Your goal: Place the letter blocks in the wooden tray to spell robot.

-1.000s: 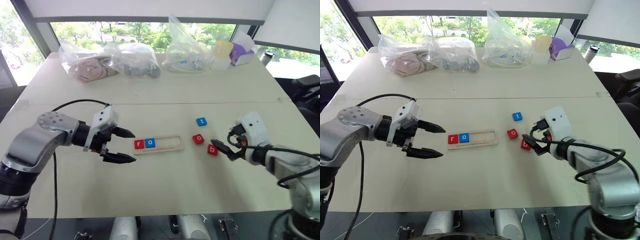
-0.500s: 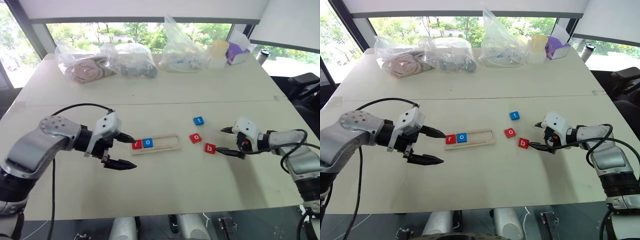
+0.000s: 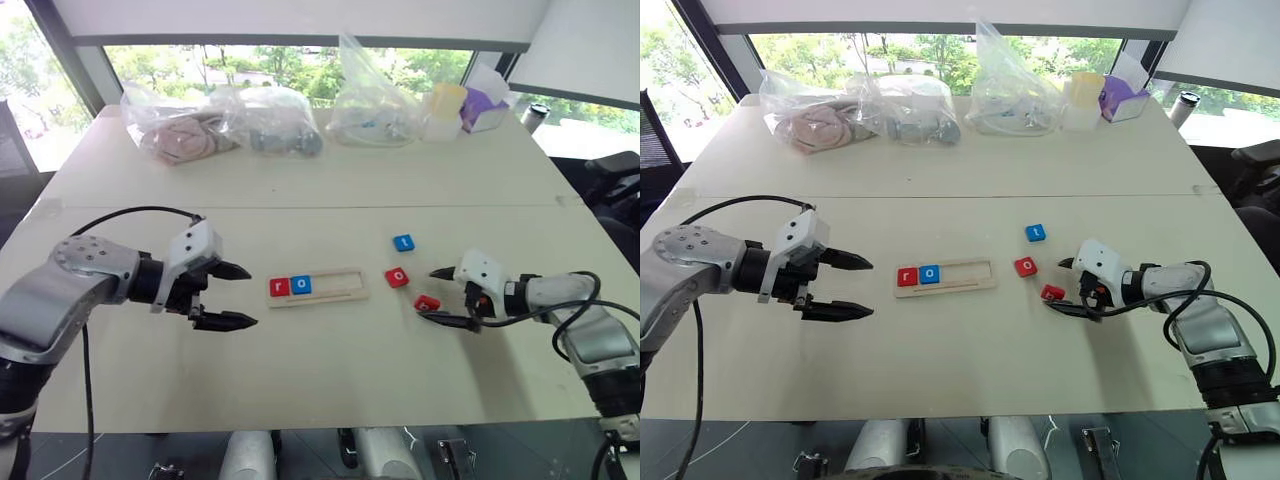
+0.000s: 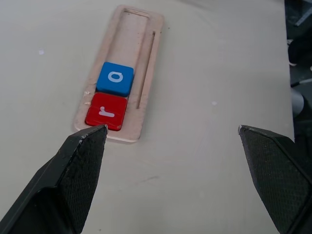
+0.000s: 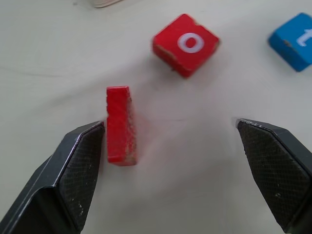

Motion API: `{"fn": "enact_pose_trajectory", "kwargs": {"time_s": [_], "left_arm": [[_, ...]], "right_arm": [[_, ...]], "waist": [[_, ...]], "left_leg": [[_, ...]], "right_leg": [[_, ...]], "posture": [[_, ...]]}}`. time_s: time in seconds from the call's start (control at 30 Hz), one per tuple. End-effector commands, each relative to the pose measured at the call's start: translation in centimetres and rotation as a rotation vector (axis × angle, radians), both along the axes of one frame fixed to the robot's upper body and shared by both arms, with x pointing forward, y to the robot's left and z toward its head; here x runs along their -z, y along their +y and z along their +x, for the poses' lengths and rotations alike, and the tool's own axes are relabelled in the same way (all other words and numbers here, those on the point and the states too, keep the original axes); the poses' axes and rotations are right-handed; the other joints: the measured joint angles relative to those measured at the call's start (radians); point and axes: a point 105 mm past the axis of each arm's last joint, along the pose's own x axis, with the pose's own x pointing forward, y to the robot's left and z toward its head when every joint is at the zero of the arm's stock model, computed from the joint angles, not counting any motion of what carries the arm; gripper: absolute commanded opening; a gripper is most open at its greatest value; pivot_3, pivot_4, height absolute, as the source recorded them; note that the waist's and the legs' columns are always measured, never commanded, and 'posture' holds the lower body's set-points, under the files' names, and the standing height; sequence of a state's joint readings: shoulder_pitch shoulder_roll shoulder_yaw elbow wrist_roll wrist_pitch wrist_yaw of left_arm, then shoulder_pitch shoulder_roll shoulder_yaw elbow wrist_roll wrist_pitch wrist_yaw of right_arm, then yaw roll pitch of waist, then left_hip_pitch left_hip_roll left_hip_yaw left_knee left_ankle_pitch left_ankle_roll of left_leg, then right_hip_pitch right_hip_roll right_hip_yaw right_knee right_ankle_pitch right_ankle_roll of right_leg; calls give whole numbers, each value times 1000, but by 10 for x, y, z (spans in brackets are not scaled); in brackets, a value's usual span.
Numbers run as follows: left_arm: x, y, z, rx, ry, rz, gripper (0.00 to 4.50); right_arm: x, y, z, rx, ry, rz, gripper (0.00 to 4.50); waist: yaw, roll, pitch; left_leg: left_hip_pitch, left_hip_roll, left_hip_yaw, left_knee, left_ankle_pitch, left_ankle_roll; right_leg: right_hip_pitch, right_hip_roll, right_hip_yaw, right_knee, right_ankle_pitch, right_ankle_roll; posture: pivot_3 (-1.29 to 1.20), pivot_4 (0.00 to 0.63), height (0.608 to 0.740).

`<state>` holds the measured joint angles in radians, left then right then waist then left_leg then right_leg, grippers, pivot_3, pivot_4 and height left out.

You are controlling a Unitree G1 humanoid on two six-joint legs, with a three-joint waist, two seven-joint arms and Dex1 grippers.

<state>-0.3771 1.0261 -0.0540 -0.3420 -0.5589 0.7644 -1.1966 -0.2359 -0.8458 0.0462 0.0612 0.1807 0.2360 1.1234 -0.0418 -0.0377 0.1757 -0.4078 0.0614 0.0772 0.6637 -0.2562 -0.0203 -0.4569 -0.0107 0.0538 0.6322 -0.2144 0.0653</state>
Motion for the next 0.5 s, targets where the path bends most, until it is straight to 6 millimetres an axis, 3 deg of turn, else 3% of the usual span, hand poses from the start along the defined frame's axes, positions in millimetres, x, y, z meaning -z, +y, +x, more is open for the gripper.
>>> {"fn": "enact_pose_trajectory", "kwargs": {"time_s": [0.03, 0.27, 0.5], "left_arm": [[-9, 0, 4, 5, -50, -4, 4500], [-4, -3, 4, 9, -43, -6, 4500], [3, -7, 3, 17, -37, -11, 4500]], "right_arm": [[-6, -3, -3, 16, -12, -2, 4445], [-24, -8, 5, 72, -60, 43, 4445], [-27, -12, 13, 113, -74, 65, 4445]], "waist": [[0, 0, 0], [0, 0, 0], [-1, 0, 0]], "left_leg": [[0, 0, 0, 0, 0, 0], [0, 0, 0, 0, 0, 0], [0, 0, 0, 0, 0, 0]], "right_leg": [[0, 0, 0, 0, 0, 0], [0, 0, 0, 0, 0, 0], [0, 0, 0, 0, 0, 0]], "posture": [[0, 150, 740], [0, 150, 740], [0, 150, 740]]}}
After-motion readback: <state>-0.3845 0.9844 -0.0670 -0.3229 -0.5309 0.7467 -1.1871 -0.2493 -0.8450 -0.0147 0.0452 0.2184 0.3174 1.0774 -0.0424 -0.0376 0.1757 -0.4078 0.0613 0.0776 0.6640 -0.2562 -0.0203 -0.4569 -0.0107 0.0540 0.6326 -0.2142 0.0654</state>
